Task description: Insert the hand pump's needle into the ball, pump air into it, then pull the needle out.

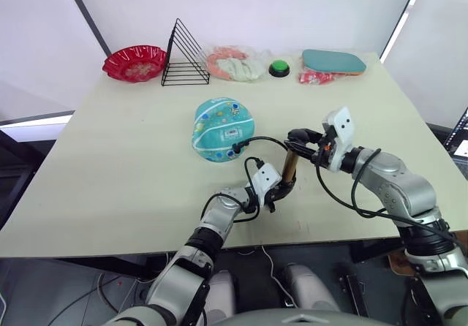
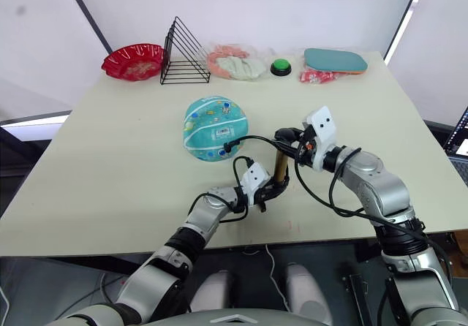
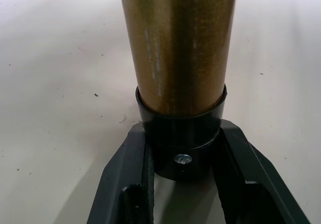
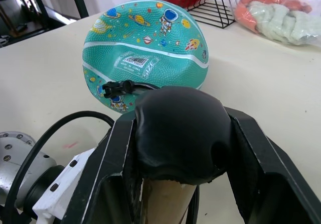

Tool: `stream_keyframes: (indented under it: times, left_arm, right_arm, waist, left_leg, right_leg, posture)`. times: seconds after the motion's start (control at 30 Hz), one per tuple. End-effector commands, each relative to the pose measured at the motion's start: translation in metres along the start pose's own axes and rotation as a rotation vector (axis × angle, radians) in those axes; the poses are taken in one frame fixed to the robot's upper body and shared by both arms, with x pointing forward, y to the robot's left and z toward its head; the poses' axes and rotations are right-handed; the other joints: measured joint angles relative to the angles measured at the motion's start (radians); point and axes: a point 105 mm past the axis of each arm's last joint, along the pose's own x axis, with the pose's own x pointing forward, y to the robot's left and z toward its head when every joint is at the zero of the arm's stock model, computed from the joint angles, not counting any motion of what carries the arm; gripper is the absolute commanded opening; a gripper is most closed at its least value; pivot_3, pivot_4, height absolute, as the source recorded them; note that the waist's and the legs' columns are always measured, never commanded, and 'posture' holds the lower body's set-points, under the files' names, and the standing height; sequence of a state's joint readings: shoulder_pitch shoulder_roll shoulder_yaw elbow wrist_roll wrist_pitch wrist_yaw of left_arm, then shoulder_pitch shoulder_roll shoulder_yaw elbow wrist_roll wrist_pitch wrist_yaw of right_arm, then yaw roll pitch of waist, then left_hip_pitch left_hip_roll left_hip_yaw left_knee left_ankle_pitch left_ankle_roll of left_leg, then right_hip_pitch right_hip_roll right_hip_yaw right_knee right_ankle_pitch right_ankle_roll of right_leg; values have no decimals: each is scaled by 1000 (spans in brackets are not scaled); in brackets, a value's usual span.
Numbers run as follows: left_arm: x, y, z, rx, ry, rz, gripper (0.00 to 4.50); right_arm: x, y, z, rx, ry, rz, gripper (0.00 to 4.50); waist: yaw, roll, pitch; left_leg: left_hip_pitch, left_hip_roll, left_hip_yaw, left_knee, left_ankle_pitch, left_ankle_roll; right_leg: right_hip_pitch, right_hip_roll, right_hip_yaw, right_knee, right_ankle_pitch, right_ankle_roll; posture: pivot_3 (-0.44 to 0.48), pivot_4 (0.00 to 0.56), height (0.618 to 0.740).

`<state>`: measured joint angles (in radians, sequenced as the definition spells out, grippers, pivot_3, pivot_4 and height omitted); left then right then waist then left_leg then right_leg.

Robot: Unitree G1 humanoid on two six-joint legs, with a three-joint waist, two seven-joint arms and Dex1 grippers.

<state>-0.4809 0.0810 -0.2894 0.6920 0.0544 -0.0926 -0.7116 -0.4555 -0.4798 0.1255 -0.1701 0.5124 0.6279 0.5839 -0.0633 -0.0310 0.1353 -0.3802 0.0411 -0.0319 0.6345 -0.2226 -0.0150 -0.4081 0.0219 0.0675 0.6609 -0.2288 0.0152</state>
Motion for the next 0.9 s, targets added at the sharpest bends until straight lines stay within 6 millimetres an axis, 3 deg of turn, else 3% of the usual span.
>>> stream_keyframes:
  times: [0.03, 0.23, 0.27, 0.4, 0.5, 0.6, 0.73, 0.9]
  left_arm:
    - [0, -8, -15, -16, 44, -22, 1074]
    - [0, -10, -18, -19, 47, -28, 1074]
    - [0, -11, -18, -20, 47, -31, 1074]
    - [2, -12, -18, -26, 44, -35, 1074]
    - [2, -12, -16, -30, 37, -36, 1074]
    - [3, -11, -15, -30, 34, -33, 1074]
    - [2, -11, -13, -32, 27, -31, 1071]
    - [1, -10, -14, -36, 28, -25, 1070]
  right_arm:
    - [-12, -4, 44, -56, -56, -8, 1704]
    - [-35, 0, 119, -154, -180, 1, 1703]
    - [-42, 0, 140, -178, -209, 3, 1703]
    - [-66, 2, 187, -213, -274, 12, 1703]
    - [-73, 3, 202, -200, -294, 19, 1703]
    - [-58, 1, 171, -171, -202, 32, 1703]
    - [-36, 0, 101, -72, -57, 64, 1702]
    - [-23, 0, 47, -44, 38, 67, 1702]
  waist:
    - [1, 0, 2]
    - [9, 9, 16]
    - [11, 9, 16]
    - [22, 12, 20]
    - [25, 12, 20]
    - [24, 12, 20]
    - [23, 12, 19]
    - [17, 12, 18]
  left_leg:
    - [-2, 0, 0, 0, 0, 0]
    - [-8, -1, 0, 0, 0, 0]
    - [-10, -1, 0, 0, 0, 0]
    - [-18, -2, 0, 1, 0, 0]
    - [-20, -2, -1, 1, 0, 0]
    - [-22, -2, 0, 1, -1, 2]
    - [-22, -2, 1, 1, -2, 4]
    - [-15, -2, 2, 1, -2, 4]
  right_leg:
    - [-1, 0, 0, 0, 0, 0]
    - [-7, -1, 1, 0, 0, 1]
    - [-9, -1, 0, 0, 2, 4]
    - [-16, -2, 0, 0, 3, 5]
    - [-17, -2, -1, -1, 3, 5]
    - [-18, -2, 0, -2, 2, 5]
    - [-18, -2, 1, -3, 1, 7]
    - [-14, -2, 2, -2, 1, 7]
  posture:
    - [0, 150, 740]
    - [0, 150, 740]
    - [0, 150, 740]
    - [0, 150, 740]
    - [0, 150, 740]
    - [0, 150, 740]
    - [0, 150, 740]
    - [0, 150, 740]
